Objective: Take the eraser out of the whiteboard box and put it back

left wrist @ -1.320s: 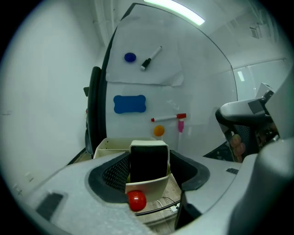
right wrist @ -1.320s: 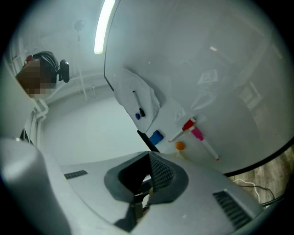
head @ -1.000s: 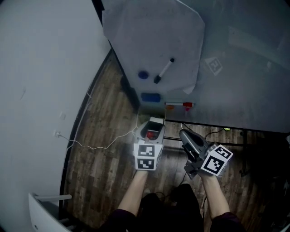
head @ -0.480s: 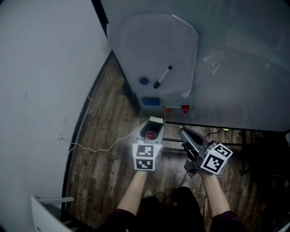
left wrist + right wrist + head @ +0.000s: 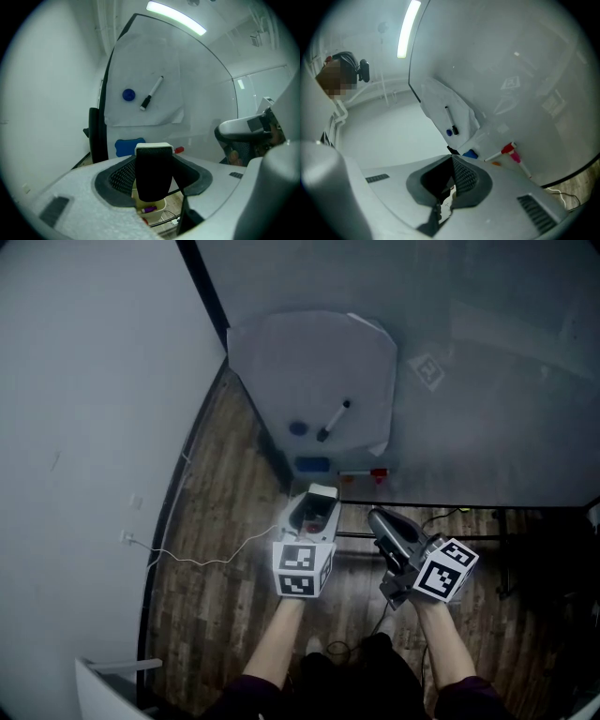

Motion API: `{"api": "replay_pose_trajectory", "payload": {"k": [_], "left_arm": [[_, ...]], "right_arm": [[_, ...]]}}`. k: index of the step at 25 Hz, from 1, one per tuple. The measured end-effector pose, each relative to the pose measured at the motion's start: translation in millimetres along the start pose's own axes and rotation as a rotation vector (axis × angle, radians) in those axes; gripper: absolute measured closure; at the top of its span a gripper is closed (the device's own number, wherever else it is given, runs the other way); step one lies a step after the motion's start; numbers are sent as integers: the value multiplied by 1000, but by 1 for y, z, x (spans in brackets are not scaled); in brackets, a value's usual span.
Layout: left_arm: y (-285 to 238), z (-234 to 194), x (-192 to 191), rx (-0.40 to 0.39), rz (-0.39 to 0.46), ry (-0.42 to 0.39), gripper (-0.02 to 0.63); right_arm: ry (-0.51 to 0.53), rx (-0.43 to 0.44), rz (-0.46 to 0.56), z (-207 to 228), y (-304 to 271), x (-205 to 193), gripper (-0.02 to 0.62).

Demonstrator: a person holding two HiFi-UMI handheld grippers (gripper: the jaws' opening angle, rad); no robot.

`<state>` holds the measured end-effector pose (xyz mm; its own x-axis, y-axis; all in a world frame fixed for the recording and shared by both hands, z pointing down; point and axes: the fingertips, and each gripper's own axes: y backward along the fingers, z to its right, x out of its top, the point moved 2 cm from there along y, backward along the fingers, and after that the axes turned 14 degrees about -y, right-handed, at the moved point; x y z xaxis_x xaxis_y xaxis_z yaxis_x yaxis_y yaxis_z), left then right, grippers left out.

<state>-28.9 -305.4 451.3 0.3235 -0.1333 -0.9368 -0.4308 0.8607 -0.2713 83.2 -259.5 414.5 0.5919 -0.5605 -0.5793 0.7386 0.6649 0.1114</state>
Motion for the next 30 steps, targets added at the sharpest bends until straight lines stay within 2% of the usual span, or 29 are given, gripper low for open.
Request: {"api": "replay_pose_trajectory", "payload": {"k": [5,10,15,27,30], "left_arm": [[12,0,29,-29,55,-7,382],[34,2,69,-61,146,1,382],[55,1,101,-65,220,-29,382],[129,-5,178,-25,423,-92,382],[151,-7,194,-7,451,-95,382]], "right_arm": [[5,12,19,-5,-6,8,592],[26,41,48,-21,-10,20,592],[61,72,59,-42,-12,29,592],[205,207,112,-142,-2,54,592],[240,237,120,-166,2,55,592]]}}
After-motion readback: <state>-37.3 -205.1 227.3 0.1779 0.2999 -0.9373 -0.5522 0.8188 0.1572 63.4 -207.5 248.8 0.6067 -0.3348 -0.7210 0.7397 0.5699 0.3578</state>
